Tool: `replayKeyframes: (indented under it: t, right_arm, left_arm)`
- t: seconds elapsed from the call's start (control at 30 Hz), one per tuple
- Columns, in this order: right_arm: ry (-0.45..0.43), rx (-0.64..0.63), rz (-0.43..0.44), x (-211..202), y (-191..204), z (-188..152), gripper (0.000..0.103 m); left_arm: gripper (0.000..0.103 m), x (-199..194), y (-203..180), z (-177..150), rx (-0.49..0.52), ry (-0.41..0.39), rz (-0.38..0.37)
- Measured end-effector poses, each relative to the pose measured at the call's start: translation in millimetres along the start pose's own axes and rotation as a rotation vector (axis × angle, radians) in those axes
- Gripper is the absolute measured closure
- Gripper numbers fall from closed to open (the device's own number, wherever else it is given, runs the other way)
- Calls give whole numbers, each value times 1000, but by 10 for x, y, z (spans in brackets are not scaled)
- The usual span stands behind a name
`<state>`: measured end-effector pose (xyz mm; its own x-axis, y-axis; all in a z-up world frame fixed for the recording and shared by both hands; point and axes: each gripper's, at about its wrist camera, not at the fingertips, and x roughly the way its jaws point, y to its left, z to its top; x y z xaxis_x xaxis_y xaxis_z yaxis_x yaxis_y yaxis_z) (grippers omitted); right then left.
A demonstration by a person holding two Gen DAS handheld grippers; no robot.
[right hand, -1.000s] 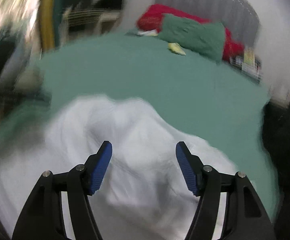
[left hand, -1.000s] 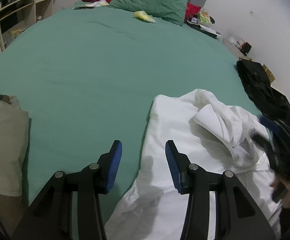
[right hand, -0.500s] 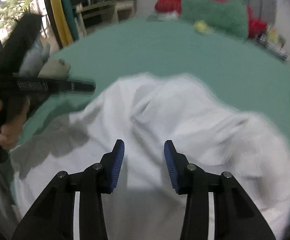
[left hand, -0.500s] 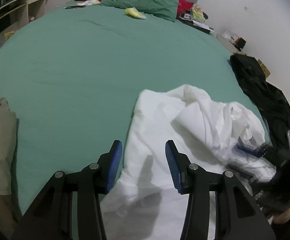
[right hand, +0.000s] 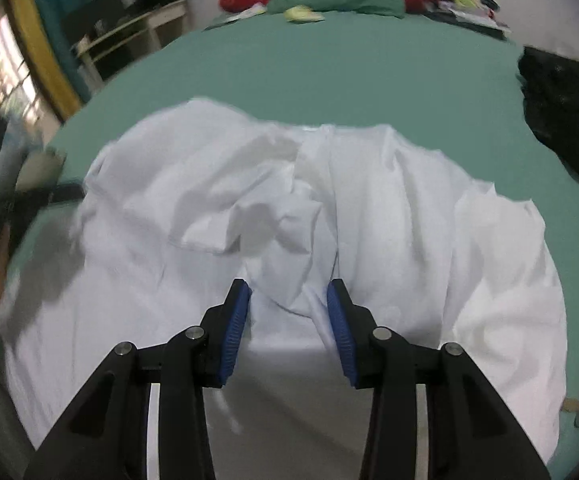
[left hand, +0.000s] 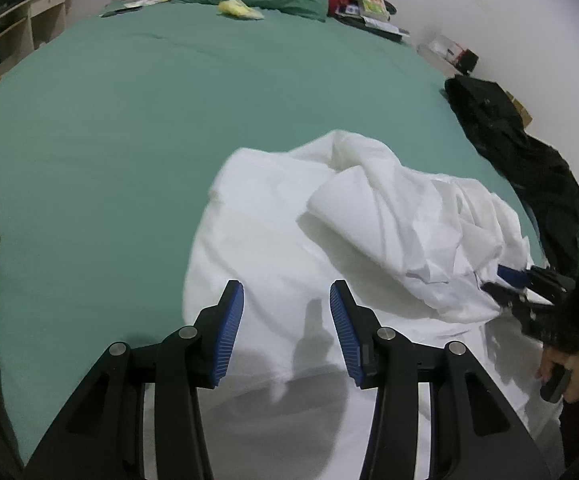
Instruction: Fold large clothes
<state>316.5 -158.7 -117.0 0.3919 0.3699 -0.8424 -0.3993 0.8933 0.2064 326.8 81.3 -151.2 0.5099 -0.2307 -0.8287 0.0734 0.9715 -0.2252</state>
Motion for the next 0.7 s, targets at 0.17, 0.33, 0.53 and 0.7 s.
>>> replayKeyframes:
  t: [0.17, 0.33, 0.53, 0.7]
  right_arm:
    - [-25, -21, -5, -186, 51, -157, 62]
    - [-64, -15, -58, -553, -12, -256, 38]
    - [-113, 65, -123, -1095, -235, -631, 28]
    - [-128, 188, -174, -1511, -623, -1087, 28]
  left_arm:
    - [55, -153, -27, -149, -14, -8, -9]
    - [55, -498, 61, -421, -90, -77, -7]
    - [55, -812, 306, -1015, -189, -103, 91]
    - [55, -1046, 496, -1397, -222, -122, 183]
